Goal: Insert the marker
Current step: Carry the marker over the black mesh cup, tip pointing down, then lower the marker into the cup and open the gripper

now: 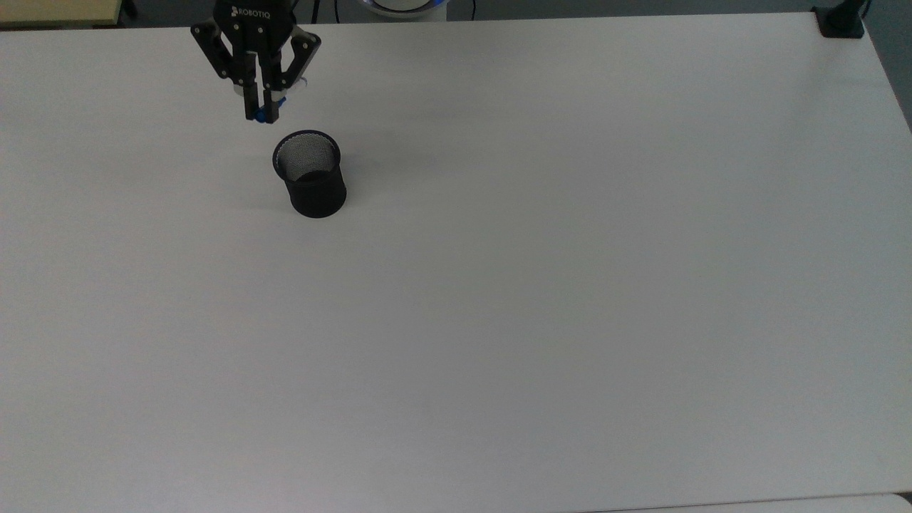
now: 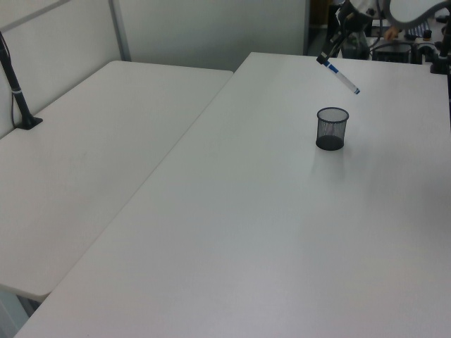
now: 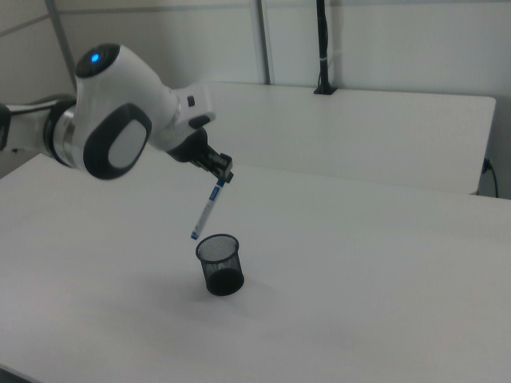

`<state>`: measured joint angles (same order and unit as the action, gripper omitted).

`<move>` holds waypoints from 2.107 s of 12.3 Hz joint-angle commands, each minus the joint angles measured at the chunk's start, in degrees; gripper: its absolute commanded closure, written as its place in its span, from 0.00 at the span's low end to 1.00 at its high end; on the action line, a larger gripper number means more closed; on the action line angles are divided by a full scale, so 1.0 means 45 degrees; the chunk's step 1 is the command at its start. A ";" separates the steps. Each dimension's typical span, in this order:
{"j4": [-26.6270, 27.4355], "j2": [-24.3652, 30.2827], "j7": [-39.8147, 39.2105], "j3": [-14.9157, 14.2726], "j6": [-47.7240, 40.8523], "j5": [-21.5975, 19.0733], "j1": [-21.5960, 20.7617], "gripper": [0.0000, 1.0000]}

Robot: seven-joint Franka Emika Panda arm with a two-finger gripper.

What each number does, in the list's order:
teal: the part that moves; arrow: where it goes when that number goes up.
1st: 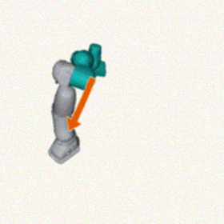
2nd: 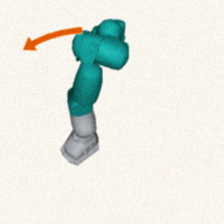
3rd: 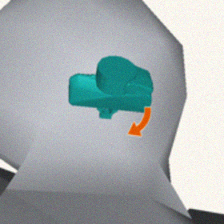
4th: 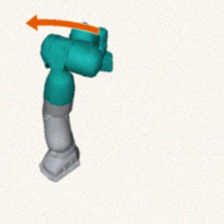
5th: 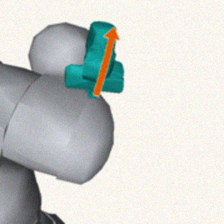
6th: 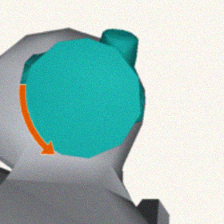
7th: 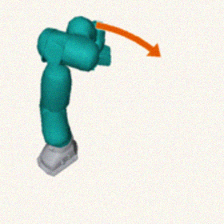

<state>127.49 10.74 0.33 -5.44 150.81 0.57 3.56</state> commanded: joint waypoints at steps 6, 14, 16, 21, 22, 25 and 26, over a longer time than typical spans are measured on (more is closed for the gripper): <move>0.1551 -0.2171 -0.0581 0.0056 0.6270 -0.0224 -0.0147 1.00; 0.1727 -0.2037 -0.0523 0.0095 0.5766 -0.0224 -0.0049 0.41; 0.1708 -0.1803 -0.0484 0.0095 0.5532 -0.0224 -0.0049 0.26; 0.1455 -0.1373 -0.0133 0.0114 0.4791 -0.0224 -0.0068 0.19; 0.0931 -0.1198 -0.0016 0.0114 0.3609 -0.0224 -0.0069 0.09; -0.2166 -0.1118 0.0256 0.0114 -0.2219 -0.0244 -0.0010 0.00; -0.3378 -0.1137 0.0316 0.0114 -0.4369 -0.0244 -0.0010 0.00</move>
<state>123.34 5.31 0.49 -4.85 150.01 0.50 3.58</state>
